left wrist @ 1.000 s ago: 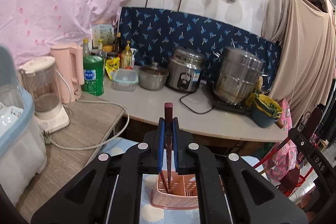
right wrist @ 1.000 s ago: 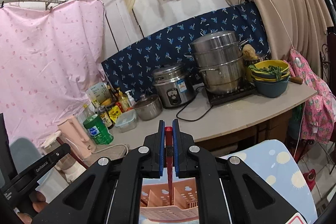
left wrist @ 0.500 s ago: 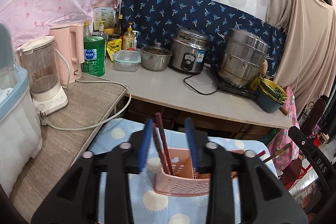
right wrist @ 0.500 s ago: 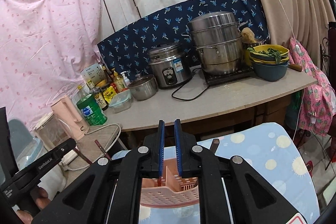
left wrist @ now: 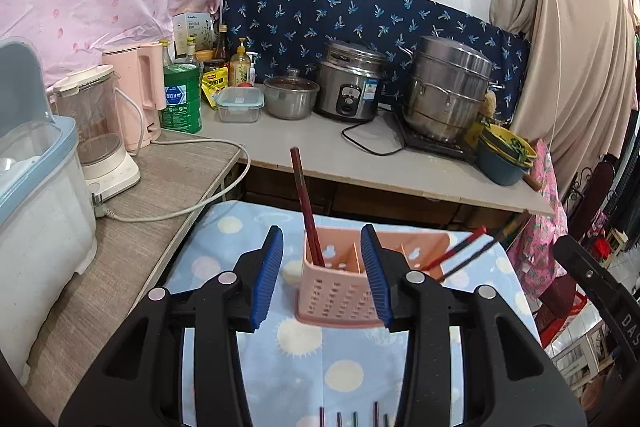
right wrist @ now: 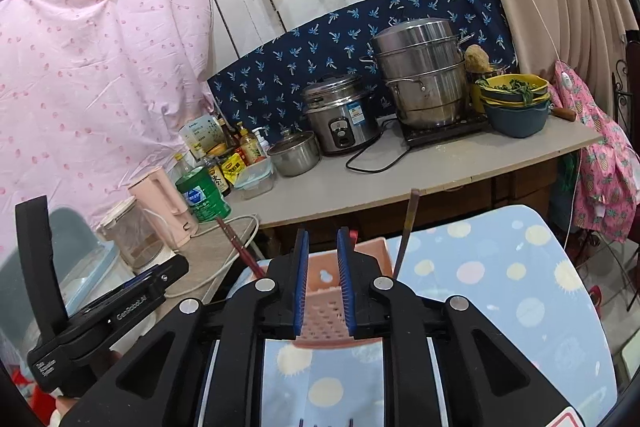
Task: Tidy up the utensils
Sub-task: 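Move both open grippers back down to the remaining chopsticks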
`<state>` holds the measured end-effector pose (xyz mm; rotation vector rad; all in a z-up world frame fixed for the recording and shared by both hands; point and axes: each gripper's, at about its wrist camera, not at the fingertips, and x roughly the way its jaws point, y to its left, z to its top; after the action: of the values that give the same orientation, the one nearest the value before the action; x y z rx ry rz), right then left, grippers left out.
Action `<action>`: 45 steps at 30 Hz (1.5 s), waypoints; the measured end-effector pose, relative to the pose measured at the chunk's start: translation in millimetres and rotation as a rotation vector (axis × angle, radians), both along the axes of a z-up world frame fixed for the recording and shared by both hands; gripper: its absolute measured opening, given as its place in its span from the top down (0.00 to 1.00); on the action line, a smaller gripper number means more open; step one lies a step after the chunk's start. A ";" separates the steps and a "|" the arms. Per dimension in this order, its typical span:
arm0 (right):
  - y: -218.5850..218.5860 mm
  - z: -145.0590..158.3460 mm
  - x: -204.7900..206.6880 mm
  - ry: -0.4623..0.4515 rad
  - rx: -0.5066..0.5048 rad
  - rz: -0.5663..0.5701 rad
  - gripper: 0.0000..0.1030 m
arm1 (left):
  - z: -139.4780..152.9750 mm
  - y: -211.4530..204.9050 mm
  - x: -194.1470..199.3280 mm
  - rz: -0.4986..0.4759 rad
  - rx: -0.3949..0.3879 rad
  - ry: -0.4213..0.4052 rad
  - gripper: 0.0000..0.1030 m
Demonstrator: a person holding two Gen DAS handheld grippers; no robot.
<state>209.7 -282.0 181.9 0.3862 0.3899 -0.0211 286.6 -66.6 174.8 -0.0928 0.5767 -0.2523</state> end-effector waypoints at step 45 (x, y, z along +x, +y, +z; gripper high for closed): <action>73.5 -214.9 -183.7 0.492 -0.101 0.148 0.83 | -195.0 31.9 -211.8 -0.115 0.172 0.333 0.51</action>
<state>26.1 -208.5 -33.0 0.2482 0.8992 0.0089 74.9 -34.7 -20.3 0.0670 0.9344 -0.3003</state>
